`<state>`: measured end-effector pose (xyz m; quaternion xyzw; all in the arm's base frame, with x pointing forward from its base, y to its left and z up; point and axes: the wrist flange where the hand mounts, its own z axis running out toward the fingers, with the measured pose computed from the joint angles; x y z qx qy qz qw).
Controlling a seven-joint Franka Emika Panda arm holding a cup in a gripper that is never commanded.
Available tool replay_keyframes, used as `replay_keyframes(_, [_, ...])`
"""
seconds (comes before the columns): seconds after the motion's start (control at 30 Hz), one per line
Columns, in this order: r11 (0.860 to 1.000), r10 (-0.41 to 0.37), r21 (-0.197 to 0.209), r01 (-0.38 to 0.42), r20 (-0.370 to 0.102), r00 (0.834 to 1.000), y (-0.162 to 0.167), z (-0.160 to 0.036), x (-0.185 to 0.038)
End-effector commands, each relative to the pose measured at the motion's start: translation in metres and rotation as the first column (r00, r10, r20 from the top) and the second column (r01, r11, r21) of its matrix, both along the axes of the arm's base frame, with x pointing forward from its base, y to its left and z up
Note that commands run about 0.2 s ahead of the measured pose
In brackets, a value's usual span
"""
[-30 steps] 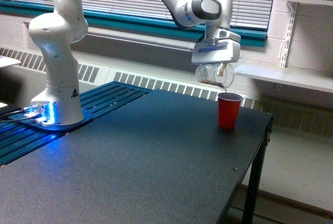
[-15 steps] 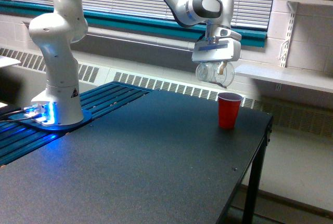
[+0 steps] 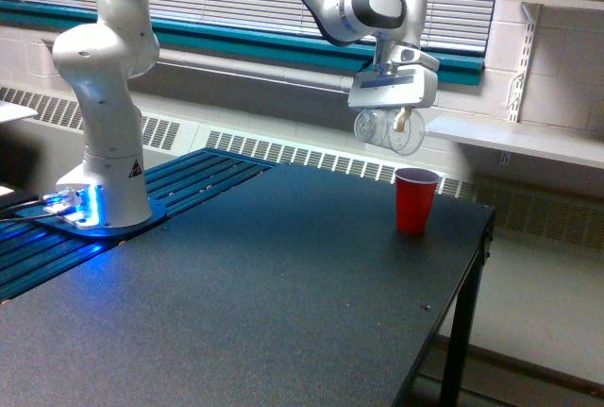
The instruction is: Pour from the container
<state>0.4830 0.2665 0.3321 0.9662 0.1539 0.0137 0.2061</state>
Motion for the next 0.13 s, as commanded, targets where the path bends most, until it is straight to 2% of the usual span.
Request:
replay_keyframes(0.03, [1.000,0.003,0.014,-0.003,-0.003,1.000,0.0046,0.0034,-0.0007])
replay_keyframes(0.13, [1.000,0.000,0.023,0.000,-0.002,1.000,0.0045,0.0054,-0.0005])
